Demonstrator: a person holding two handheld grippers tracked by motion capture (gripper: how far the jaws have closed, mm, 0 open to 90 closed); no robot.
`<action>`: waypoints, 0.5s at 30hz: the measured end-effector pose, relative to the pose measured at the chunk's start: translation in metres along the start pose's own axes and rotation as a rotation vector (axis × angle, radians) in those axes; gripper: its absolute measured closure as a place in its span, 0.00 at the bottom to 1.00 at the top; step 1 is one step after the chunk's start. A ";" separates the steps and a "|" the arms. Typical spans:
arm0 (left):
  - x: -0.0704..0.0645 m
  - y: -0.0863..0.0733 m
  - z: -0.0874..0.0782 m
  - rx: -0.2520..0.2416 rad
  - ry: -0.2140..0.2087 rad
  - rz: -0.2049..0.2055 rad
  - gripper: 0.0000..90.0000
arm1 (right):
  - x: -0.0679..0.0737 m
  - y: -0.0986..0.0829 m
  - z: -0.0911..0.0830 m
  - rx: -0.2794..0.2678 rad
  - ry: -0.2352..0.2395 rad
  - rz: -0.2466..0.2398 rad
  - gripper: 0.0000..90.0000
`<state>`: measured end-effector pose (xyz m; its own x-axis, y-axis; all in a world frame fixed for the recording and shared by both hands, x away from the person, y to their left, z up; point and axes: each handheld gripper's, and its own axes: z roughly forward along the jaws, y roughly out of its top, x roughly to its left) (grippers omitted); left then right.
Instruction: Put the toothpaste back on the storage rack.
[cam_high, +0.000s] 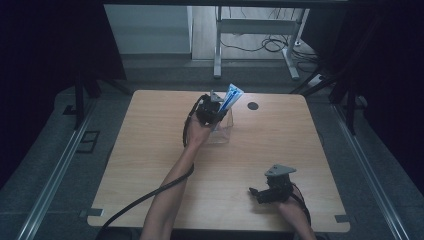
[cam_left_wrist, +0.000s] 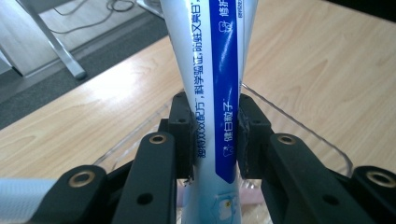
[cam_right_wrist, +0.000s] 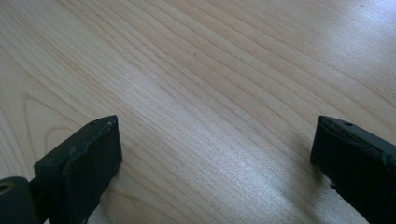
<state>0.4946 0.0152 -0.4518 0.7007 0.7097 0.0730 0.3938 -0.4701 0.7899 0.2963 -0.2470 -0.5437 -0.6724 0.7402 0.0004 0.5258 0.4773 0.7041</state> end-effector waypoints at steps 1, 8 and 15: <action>-0.001 0.000 0.000 0.006 0.001 0.008 0.79 | 0.000 0.000 0.000 0.000 0.000 0.000 0.02; -0.002 -0.001 -0.001 0.035 -0.012 0.039 0.78 | 0.000 0.000 0.000 0.001 -0.001 0.000 0.02; -0.002 -0.003 -0.002 0.054 -0.029 0.045 0.74 | 0.000 0.000 0.000 0.000 0.000 0.000 0.02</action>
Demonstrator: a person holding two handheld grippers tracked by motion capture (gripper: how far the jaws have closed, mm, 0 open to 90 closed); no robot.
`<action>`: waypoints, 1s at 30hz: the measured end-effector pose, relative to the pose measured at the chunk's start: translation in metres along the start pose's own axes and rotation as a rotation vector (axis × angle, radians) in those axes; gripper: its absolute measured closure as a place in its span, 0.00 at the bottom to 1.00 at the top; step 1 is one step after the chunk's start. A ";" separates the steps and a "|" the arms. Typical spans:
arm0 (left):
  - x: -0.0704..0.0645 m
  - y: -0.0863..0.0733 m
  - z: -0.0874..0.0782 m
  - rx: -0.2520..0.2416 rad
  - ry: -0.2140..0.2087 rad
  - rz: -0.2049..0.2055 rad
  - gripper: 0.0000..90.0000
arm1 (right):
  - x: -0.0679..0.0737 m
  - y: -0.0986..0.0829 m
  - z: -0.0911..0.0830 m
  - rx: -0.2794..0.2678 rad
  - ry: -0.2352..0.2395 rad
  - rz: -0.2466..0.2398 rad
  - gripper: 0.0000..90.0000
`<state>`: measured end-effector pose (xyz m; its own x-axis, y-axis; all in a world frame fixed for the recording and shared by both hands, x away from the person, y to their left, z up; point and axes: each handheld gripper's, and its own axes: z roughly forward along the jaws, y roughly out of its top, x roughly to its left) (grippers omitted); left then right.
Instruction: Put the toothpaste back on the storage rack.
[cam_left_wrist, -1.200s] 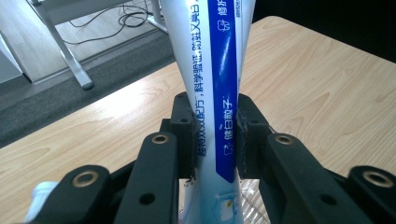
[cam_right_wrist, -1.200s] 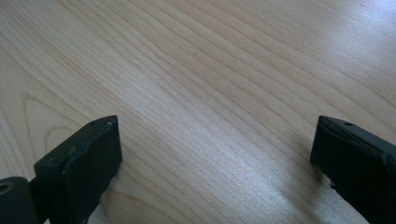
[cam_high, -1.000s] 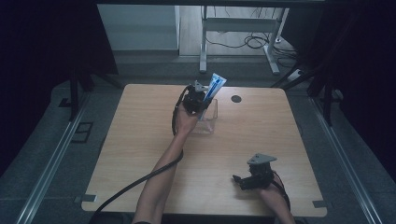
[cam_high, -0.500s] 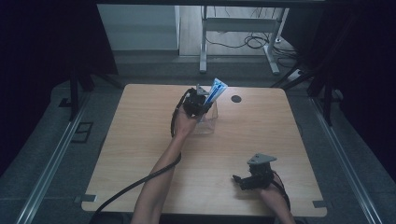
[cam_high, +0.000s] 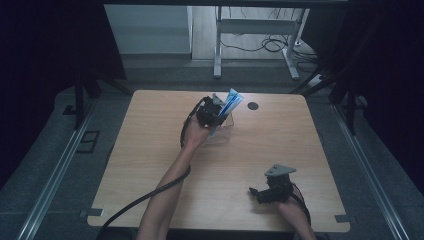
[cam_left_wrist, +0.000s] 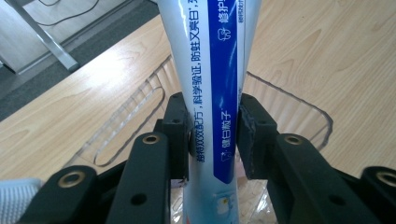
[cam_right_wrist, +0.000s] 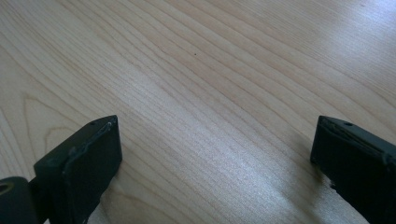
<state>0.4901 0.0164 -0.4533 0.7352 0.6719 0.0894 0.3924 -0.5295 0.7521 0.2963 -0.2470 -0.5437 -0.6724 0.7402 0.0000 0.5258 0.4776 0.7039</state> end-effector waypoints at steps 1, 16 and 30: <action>0.000 -0.001 0.000 0.000 -0.002 -0.002 0.74 | 0.000 0.000 0.000 0.000 0.001 0.000 0.02; 0.000 -0.003 -0.009 -0.056 -0.062 -0.033 0.50 | 0.000 0.000 0.000 0.000 0.001 0.001 0.02; 0.000 -0.002 -0.035 -0.094 -0.121 -0.082 0.37 | 0.000 0.000 0.000 0.000 -0.001 0.000 0.02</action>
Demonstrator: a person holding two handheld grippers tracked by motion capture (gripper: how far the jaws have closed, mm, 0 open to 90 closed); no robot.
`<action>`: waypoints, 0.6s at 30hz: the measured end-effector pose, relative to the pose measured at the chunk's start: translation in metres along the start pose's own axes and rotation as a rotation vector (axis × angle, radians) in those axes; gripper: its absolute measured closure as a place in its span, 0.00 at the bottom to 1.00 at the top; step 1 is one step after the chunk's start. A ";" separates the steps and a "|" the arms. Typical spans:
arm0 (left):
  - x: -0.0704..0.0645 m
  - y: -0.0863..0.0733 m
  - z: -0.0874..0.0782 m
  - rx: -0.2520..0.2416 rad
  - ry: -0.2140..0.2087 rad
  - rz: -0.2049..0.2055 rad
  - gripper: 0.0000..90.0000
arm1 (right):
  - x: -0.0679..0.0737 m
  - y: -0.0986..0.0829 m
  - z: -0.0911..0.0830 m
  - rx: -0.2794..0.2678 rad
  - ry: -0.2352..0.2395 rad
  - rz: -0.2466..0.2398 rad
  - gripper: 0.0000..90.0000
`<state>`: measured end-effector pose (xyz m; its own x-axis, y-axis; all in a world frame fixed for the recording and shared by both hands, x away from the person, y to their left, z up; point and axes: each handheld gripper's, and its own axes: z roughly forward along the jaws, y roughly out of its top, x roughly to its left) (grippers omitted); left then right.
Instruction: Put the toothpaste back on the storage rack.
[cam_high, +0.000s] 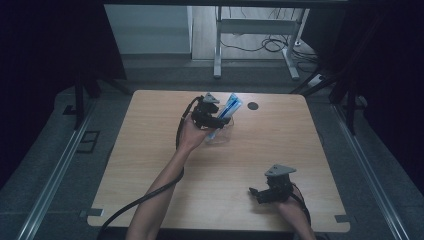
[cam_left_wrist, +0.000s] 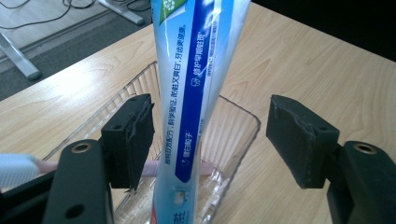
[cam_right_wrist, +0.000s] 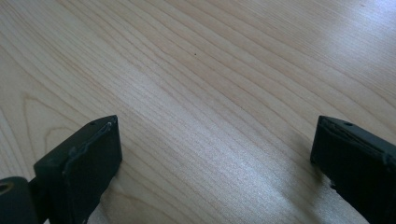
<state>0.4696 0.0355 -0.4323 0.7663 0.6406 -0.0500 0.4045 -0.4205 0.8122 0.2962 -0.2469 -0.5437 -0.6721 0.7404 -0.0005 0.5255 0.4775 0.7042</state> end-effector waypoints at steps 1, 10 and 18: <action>-0.001 0.000 -0.001 -0.002 0.002 -0.003 0.38 | 0.000 0.000 0.000 0.000 0.000 0.000 0.02; -0.003 -0.012 -0.019 -0.011 -0.011 -0.032 0.59 | 0.000 0.000 0.000 0.000 0.000 -0.001 0.02; -0.006 -0.029 -0.032 -0.006 -0.028 -0.028 0.83 | 0.000 0.000 0.000 -0.001 -0.002 -0.001 0.02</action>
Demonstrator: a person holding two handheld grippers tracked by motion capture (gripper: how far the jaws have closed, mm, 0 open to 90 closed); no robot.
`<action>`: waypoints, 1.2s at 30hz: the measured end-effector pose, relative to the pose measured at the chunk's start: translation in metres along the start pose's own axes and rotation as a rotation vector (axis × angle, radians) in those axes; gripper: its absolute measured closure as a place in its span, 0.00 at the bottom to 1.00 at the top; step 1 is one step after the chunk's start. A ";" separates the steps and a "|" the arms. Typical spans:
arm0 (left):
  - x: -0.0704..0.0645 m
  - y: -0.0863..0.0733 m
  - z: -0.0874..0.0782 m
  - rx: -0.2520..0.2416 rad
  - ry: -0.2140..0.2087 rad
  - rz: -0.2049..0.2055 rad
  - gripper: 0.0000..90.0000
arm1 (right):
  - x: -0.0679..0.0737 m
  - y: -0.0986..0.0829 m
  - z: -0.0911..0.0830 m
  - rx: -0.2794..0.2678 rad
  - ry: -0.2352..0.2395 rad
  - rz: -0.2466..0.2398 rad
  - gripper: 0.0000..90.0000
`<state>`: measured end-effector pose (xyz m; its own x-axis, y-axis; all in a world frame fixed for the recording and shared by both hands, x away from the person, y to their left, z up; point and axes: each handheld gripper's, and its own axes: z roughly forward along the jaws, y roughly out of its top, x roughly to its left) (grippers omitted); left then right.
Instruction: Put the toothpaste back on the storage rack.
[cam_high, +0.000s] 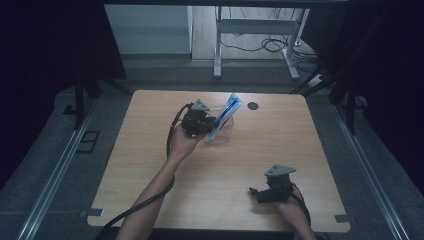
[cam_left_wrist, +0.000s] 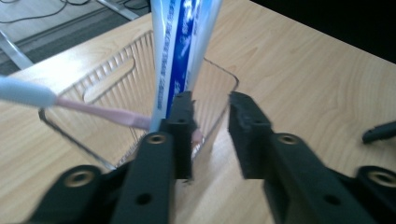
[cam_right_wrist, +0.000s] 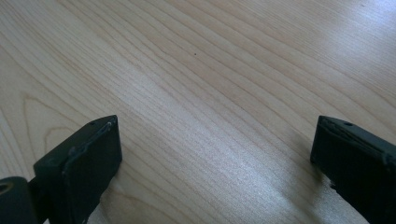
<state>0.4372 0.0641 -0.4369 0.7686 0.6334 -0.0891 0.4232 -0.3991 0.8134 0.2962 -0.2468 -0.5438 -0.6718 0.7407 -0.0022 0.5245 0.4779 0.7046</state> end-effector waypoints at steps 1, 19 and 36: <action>0.000 -0.002 -0.001 0.001 -0.002 0.004 0.86 | 0.000 0.000 0.000 0.000 0.001 0.001 0.02; 0.009 -0.037 -0.005 0.060 0.026 -0.027 0.94 | 0.000 0.000 0.000 0.001 0.001 0.000 0.02; 0.027 -0.040 -0.008 0.050 0.070 -0.073 0.89 | 0.000 0.000 0.000 0.000 0.001 0.001 0.02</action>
<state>0.4365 0.1026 -0.4674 0.7000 0.7064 -0.1051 0.5016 -0.3816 0.7764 0.2962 -0.2468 -0.5438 -0.6719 0.7407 -0.0013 0.5251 0.4776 0.7043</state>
